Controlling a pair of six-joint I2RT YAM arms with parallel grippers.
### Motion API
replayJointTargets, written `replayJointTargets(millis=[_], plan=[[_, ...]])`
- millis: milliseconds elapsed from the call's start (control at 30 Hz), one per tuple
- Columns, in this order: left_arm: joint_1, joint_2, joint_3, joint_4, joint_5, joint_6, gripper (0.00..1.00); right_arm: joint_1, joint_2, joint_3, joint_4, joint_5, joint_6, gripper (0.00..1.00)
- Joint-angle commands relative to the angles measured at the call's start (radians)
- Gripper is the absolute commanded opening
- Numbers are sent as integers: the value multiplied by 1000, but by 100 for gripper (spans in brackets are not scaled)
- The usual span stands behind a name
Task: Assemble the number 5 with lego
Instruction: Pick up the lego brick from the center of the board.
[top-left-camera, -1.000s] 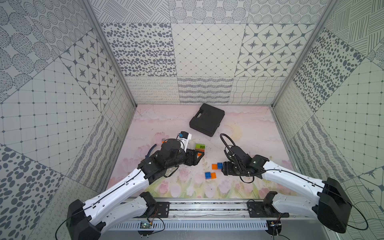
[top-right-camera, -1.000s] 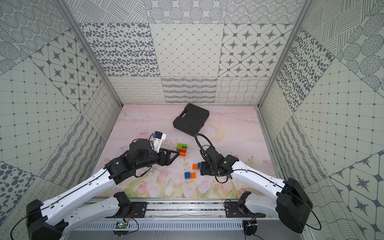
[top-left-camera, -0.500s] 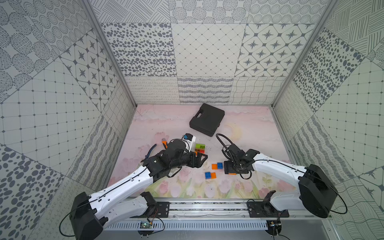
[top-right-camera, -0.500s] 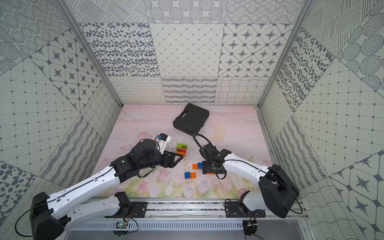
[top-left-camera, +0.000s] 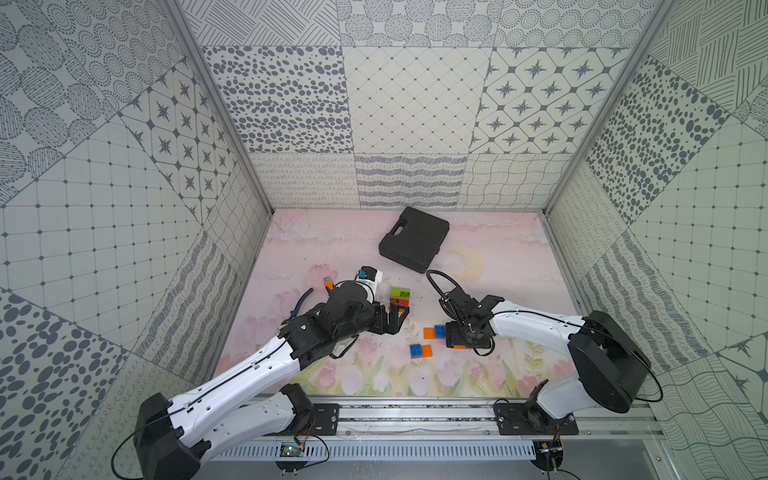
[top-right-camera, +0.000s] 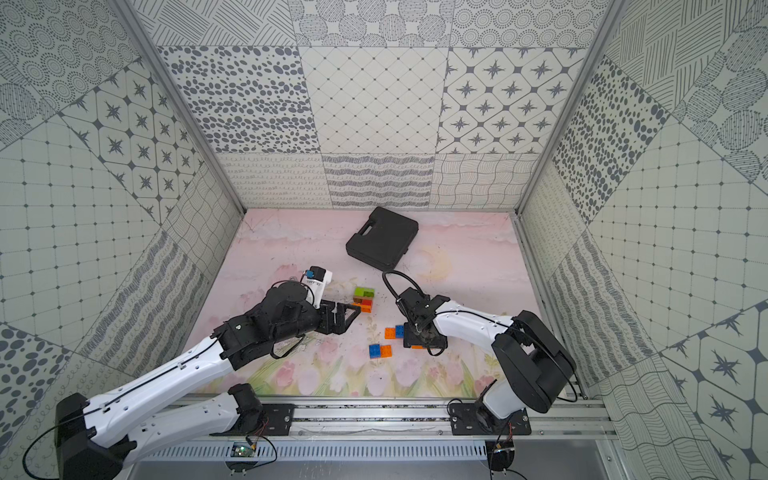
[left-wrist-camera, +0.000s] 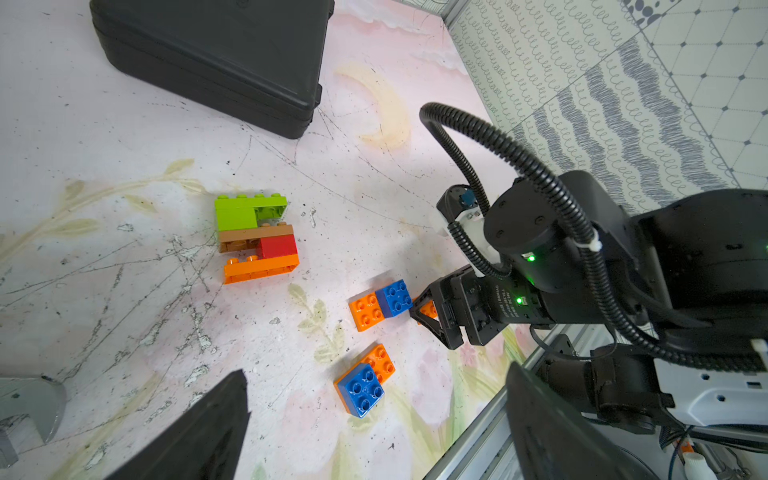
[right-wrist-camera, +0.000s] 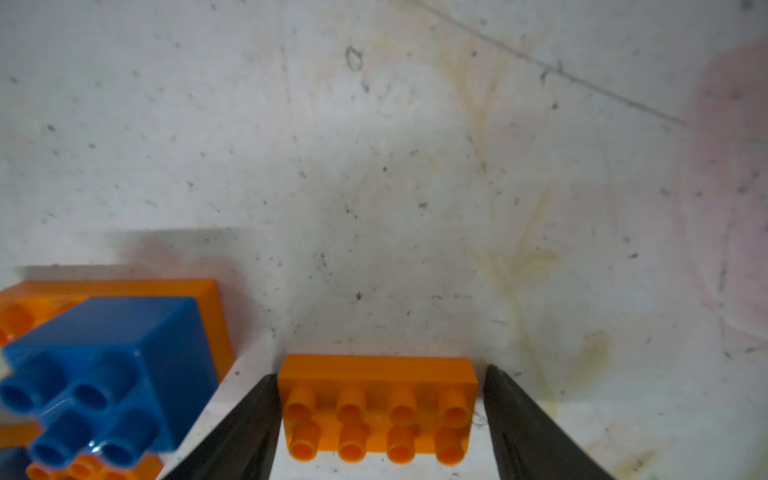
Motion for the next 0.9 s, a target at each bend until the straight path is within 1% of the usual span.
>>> replayJointTargets(millis=[0,133,333,367,467,633,700,800,867], plan=[[-4,-13,-13,-5,-62,11,99,-2,45,7,49,-9,16,78],[-4,-23,-22,-13,-95,6,100,-2,46,2,41,-18,23,74],[-4,-69,-63,-27,-188,-75,100,-2,34,-10,26,-22,42,70],[-5,-79,-75,-16,-189,-75,99,-2,27,-13,21,-18,49,70],[-4,-116,-114,27,-184,-76,100,-2,18,-16,10,-11,68,77],[-3,-138,-130,41,-182,-78,100,0,33,-23,9,-15,91,75],[-3,-135,-127,41,-179,-75,100,0,47,-18,8,-19,93,71],[-3,-130,-125,37,-177,-73,100,6,62,-4,-6,-17,101,71],[-3,-128,-127,38,-177,-75,99,13,63,4,-12,-10,104,69]])
